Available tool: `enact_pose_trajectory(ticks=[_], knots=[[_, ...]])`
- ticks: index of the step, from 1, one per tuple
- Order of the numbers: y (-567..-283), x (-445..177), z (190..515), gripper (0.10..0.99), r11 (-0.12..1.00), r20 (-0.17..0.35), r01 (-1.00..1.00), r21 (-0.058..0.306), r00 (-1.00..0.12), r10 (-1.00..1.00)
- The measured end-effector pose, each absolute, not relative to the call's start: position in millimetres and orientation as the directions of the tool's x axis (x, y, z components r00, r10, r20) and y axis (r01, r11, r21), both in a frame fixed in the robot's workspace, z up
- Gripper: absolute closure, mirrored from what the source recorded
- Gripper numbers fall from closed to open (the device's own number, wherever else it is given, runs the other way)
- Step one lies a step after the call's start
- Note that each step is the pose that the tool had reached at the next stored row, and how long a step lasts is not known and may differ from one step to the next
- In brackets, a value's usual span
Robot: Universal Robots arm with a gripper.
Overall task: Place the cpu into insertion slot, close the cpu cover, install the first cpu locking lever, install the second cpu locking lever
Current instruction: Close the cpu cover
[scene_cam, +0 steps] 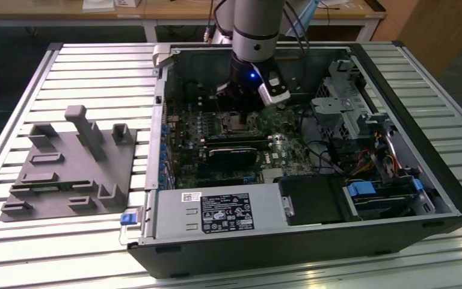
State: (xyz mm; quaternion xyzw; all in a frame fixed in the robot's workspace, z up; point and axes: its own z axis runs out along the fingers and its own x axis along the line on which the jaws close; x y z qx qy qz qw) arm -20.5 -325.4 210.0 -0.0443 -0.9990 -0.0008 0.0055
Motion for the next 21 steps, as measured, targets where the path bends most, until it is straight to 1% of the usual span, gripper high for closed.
enact_pose_trajectory(ticks=[4,21], knots=[[-325,-24,210,0.98,0.997,0.003,0.08,-0.003,-0.997,0.08],[-319,-40,207,0.98,0.999,0.0,0.036,-0.005,-0.999,0.036]])
